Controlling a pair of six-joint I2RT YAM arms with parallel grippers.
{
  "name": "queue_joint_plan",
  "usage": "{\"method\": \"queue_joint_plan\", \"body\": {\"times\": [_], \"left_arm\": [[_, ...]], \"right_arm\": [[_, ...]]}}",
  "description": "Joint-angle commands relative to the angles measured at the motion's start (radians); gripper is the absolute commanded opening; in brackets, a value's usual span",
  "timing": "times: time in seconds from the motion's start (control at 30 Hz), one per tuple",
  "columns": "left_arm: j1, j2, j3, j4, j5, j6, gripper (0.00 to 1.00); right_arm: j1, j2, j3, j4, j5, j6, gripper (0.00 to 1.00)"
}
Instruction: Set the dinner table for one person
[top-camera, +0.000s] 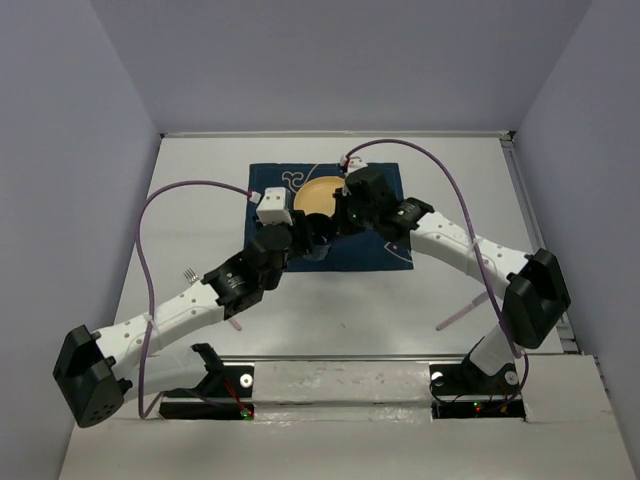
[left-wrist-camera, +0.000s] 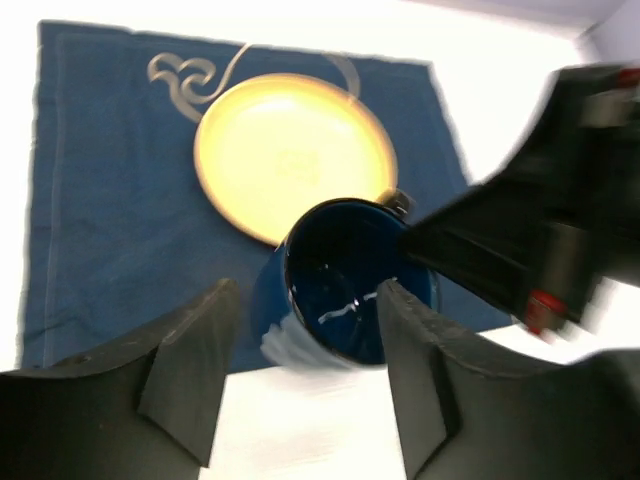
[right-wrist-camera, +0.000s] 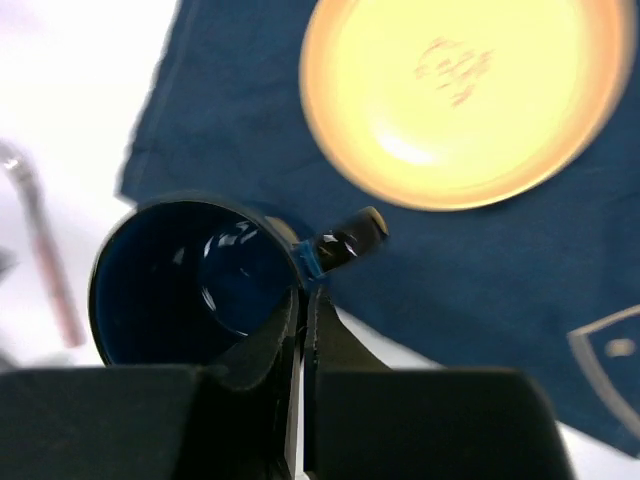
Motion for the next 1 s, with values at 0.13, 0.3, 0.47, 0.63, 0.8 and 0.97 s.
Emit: {"method": "queue_joint_plan", "body": {"times": [0.13,0.3,0.47,0.63,0.8,0.97], "left_arm": [[-0.018,-0.237,0.126,0.006,0.005,0.074,0.99],[-0.018,-0.399,0.108,-0.067,-0.041,0.114,0.99],[-0.018,-0.505,0.088,-0.124,-0.047,0.152,0.99],[-0.018,-0.556,0.059,-0.141,-0.059,0.201,0.99],[-0.018,-0.596,0.028,-0.106,-0.032,0.262,0.99],[-0.018,-0.619,0.011,-0.063,-0.019,0.278,0.99]], "right_arm": [[-0.242,-0.009,0.235,0.016,-0.016,-0.064,0.00],[-0.342,0.074,0.310,-0.014,-0.034,-0.072,0.00],[-0.449,0.169,0.411,-0.014,0.012,-0.064,0.00],[-0.483,0.284,0.526,-0.012,0.087,-0.082,0.00],[-0.503,0.403,0.610,-0.011,0.134,-0.098,0.00],[-0.512,0.460,0.623,0.020,0.148,-0.096,0.00]]}}
